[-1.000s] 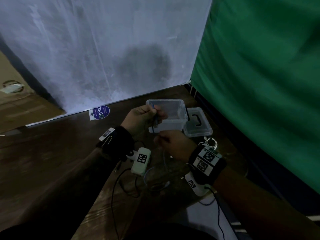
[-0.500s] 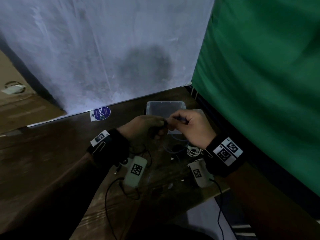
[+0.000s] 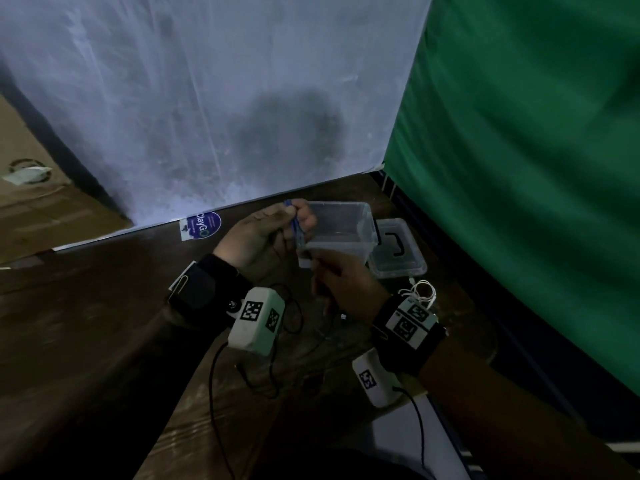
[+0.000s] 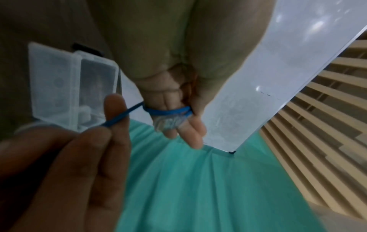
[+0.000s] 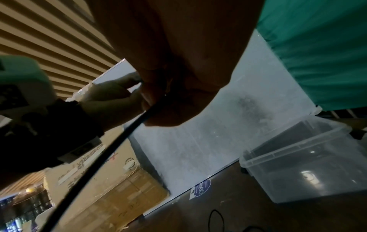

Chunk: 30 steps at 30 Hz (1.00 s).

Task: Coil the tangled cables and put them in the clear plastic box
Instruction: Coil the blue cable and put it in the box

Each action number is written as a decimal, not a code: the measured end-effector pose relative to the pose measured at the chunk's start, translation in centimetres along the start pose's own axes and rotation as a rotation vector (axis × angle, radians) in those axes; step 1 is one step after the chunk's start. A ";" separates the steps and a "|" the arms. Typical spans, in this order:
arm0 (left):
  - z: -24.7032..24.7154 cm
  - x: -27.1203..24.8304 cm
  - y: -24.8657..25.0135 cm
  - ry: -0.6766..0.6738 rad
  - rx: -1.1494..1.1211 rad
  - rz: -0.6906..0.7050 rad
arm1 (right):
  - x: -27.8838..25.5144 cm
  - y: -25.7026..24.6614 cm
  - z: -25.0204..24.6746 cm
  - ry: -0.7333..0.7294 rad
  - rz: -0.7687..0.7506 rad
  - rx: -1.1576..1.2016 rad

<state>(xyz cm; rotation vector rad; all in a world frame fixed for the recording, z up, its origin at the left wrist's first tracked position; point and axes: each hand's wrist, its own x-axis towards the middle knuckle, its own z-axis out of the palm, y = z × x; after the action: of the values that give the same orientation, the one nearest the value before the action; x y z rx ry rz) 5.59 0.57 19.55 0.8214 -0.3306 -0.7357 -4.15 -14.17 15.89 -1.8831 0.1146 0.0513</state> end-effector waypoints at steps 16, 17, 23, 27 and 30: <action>-0.8 0.1 -2.0 -0.079 1.230 0.232 | -2.7 -3.3 -3.0 -0.087 -0.096 -0.244; -0.6 0.3 -2.2 -0.131 1.338 0.213 | -2.7 -3.7 -3.5 -0.059 -0.112 -0.233; -0.2 0.9 -2.9 0.071 0.595 0.122 | -3.5 -5.3 -4.3 -0.294 -0.118 -0.312; 0.1 1.4 -2.2 0.087 0.111 0.020 | -3.6 -4.4 -3.4 -0.350 -0.087 -0.366; 0.5 1.3 -2.4 0.063 -0.042 -0.045 | -3.9 -3.7 -2.9 -0.408 -0.056 -0.340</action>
<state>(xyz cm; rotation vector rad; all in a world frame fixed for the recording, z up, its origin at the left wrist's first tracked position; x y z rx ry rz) 5.14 -1.76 18.03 0.8129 -0.2405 -0.7544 -7.65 -15.57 20.65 -2.1722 -0.2406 0.4370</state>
